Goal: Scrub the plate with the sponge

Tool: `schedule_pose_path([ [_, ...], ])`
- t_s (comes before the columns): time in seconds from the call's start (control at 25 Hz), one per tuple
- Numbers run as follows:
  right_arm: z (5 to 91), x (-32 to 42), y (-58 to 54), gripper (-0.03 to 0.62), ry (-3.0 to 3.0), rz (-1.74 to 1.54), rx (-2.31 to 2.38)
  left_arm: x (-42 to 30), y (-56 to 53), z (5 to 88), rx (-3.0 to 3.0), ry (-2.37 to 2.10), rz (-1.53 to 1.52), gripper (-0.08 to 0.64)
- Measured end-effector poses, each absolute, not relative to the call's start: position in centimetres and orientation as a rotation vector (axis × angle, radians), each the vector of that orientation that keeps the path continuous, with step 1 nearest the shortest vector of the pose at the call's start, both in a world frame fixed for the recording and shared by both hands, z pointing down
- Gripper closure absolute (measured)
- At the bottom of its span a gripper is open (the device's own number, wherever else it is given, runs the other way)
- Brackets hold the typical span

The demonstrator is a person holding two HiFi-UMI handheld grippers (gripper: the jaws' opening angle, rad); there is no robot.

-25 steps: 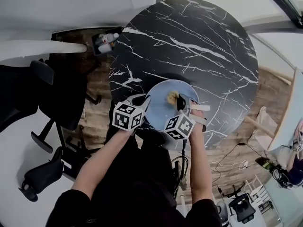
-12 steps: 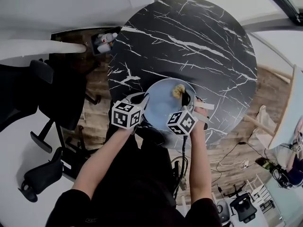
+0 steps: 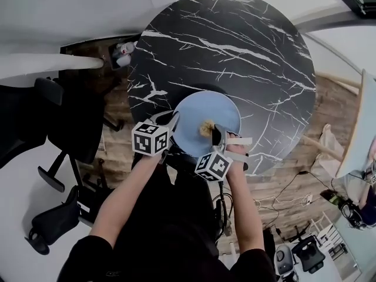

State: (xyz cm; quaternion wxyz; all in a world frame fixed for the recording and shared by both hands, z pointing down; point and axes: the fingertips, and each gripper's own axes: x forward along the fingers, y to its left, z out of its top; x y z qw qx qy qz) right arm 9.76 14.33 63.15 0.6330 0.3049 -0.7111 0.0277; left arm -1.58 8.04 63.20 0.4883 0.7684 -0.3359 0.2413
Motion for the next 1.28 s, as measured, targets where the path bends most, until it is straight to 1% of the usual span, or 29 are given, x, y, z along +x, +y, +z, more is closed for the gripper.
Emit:
schedule_pose_path([
  [0.32,62.9,7.5,19.6,0.568,-1.668,0.141,0.579,-1.6,8.0,63.2,1.874,-0.811,0.587,0.546],
  [0.56,62.9,8.4,20.5,0.568,-1.666,0.142,0.556,-1.4,8.2,63.2,1.908,-0.777,0.630,0.546],
  [0.88,63.3,12.8,17.1,0.568,-1.572,0.109,0.620,-1.4,8.2,63.3,1.910,-0.760,0.645,0.545],
  [1.28,63.4,14.9,11.1,0.568,-1.495,0.016,0.666,-1.2,8.4,63.3,1.893,-0.743,0.661,0.545],
])
